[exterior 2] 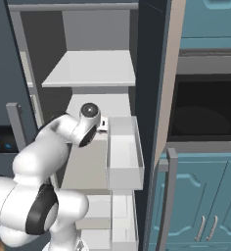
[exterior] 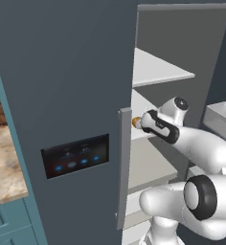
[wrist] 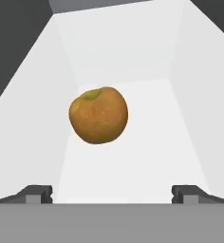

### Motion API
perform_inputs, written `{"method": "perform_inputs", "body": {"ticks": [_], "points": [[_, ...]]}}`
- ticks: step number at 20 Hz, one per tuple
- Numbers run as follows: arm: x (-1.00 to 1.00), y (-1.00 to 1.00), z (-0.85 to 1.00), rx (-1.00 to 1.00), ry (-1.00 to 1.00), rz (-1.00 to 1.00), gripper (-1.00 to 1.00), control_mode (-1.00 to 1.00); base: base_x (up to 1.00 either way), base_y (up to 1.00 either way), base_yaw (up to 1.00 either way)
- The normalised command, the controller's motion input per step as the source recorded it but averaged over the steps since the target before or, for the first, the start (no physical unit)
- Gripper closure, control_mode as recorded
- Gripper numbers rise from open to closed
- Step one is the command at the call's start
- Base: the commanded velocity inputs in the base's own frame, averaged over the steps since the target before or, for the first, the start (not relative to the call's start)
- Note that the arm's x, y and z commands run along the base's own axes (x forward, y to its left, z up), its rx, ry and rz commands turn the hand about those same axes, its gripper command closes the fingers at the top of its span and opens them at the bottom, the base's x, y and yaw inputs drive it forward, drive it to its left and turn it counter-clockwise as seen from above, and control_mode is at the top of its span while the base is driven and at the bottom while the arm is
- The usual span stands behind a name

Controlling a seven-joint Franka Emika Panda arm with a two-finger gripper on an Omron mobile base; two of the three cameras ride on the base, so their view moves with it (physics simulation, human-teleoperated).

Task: Retrieve the peach and apple from the fridge and place them into the bowl on the dining table.

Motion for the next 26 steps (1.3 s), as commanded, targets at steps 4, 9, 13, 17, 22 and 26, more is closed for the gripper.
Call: {"method": "perform_inputs", "body": {"ticks": [4, 9, 13, 17, 22, 26], "points": [[0.36, 0.00, -0.10, 0.00, 0.01, 0.05, -1.00, -1.00, 0.00, 0.00, 0.00], [0.35, 0.00, -0.11, 0.00, 0.02, 0.04, -1.00, -1.00, 0.00, 0.00, 0.00], [0.23, 0.02, -0.17, 0.00, 0.02, 0.03, -1.00, -1.00, 0.00, 0.00, 0.00], [0.18, 0.07, -0.19, 0.00, 0.02, 0.04, -1.00, -1.00, 0.00, 0.00, 0.00], [0.21, 0.10, -0.19, 0.00, 0.00, 0.03, -1.00, -1.00, 0.00, 0.00, 0.00], [0.23, 0.08, -0.10, 0.00, 0.00, 0.03, -1.00, -1.00, 0.00, 0.00, 0.00]]}}
